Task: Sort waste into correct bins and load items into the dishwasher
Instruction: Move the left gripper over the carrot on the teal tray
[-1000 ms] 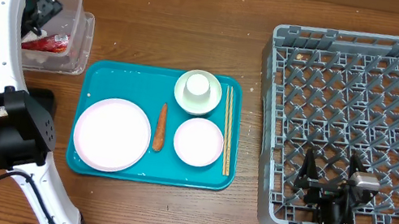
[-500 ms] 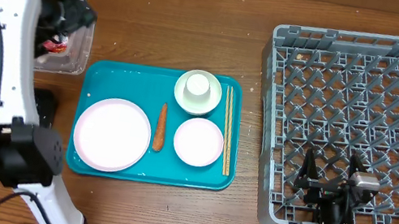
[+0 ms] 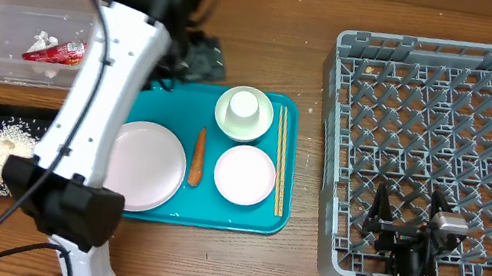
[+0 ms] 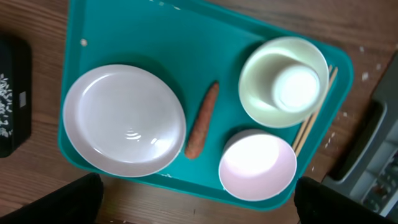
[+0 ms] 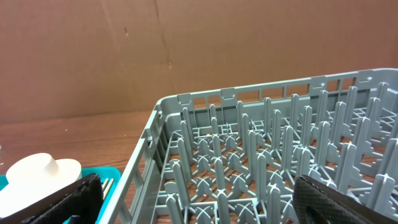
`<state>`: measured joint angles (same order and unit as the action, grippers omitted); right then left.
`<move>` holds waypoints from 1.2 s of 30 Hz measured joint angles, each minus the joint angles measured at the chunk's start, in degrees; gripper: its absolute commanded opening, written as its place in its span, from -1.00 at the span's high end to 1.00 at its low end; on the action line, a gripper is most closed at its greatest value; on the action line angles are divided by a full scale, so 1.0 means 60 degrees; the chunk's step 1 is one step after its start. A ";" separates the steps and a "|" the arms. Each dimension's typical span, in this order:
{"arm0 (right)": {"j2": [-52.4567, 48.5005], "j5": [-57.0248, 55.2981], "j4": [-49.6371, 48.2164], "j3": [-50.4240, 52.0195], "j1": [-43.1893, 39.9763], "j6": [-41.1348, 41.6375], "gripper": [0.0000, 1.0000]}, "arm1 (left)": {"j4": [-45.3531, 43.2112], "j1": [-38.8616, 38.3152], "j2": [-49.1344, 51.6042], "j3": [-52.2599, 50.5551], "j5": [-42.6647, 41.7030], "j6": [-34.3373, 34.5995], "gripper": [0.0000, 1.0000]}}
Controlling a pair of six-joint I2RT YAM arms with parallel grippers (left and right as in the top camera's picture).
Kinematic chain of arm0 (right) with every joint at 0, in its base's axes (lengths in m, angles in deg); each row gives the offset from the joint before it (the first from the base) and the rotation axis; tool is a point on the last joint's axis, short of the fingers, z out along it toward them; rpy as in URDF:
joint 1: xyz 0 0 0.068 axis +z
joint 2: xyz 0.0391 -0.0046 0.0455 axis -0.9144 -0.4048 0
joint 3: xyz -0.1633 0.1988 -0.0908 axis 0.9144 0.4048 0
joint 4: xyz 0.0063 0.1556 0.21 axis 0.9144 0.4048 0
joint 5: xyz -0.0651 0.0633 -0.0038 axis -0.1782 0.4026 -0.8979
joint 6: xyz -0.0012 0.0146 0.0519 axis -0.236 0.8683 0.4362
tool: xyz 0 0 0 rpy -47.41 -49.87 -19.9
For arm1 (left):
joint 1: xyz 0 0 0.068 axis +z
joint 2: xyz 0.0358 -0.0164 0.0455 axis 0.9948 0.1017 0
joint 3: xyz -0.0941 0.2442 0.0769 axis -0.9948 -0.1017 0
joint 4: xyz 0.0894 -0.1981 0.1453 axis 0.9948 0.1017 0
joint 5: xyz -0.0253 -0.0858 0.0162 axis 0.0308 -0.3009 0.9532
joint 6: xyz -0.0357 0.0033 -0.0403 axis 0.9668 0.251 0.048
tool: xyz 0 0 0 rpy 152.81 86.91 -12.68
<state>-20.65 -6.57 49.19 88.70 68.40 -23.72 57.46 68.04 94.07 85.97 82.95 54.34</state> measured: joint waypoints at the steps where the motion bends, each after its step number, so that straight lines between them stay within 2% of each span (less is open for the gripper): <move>1: 0.0000 0.0004 -0.0011 0.0000 0.0000 0.0004 -1.00 | 0.0007 -0.0248 0.0000 -0.0091 0.0047 -0.0004 -0.99; 6: 0.0000 0.0000 -0.0007 0.0000 0.0000 0.0000 -1.00 | 0.0007 -0.1049 0.0000 -0.0827 0.0120 -0.0029 -0.99; 8: 0.0000 0.0000 -0.0011 0.0000 0.0000 0.0000 -1.00 | 0.0004 -0.1096 0.0000 -0.1224 0.0135 -0.0022 -0.84; 10: 0.0000 0.0000 -0.0007 0.0000 0.0000 0.0004 -1.00 | -0.0033 -0.1086 0.0000 -0.1639 0.0189 -0.0171 -0.83; 26: 0.0000 0.0000 -0.0004 0.0000 0.0000 0.0004 -1.00 | -0.2153 -0.1060 0.0000 -0.4149 -0.0058 -0.1461 -0.93; 36: 0.0000 0.0000 -0.0004 0.0000 0.0000 0.0000 -1.00 | -0.2266 -0.0754 -0.0033 -0.4466 -0.0900 -0.2426 -1.00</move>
<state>-20.65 -6.57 49.16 88.70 68.40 -23.72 43.86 63.52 93.87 59.18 77.56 39.78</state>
